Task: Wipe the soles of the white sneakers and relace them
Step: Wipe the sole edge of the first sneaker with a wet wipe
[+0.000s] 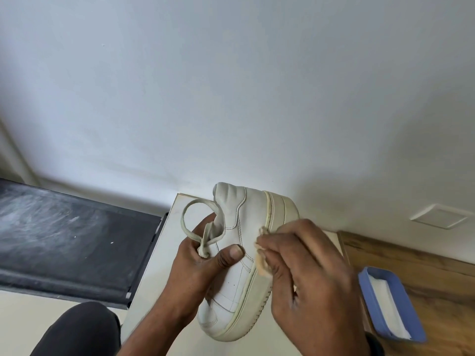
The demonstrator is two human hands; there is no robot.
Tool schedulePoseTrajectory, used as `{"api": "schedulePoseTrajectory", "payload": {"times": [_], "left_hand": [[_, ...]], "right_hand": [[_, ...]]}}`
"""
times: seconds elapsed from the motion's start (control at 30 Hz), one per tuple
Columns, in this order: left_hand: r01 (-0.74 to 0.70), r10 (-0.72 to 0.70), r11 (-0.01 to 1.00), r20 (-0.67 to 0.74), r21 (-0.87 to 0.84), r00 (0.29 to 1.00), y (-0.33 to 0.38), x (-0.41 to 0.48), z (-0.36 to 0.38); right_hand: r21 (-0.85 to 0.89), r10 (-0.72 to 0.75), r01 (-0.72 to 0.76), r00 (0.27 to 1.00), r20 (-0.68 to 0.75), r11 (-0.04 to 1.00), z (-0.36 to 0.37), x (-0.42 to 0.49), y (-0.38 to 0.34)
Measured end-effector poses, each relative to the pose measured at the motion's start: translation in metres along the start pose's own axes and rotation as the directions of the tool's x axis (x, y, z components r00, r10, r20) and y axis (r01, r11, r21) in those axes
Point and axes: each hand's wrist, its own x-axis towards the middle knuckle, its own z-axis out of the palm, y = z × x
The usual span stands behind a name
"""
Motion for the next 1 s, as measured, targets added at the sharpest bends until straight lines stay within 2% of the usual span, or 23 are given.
{"api": "schedulePoseTrajectory", "payload": {"times": [0.3, 0.53, 0.77, 1.0], "left_hand": [[-0.049, 0.048, 0.999, 0.048, 0.011, 0.998, 0.008, 0.0, -0.003], [-0.038, 0.039, 0.999, 0.043, -0.032, 0.998, 0.007, 0.001, -0.002], [-0.026, 0.028, 0.998, 0.028, -0.058, 0.999, 0.008, 0.002, -0.002], [-0.033, 0.036, 0.997, 0.042, -0.073, 0.998, 0.008, 0.002, -0.005]], "right_hand": [[-0.065, 0.141, -0.149, 0.983, -0.114, 0.987, -0.017, 0.022, 0.014], [-0.02, 0.06, -0.061, 0.997, -0.049, 0.998, -0.006, 0.006, -0.007], [-0.101, 0.122, -0.138, 0.981, -0.15, 0.985, -0.013, 0.019, 0.009], [-0.005, 0.066, -0.067, 0.994, -0.081, 0.998, -0.006, 0.008, -0.004]]}}
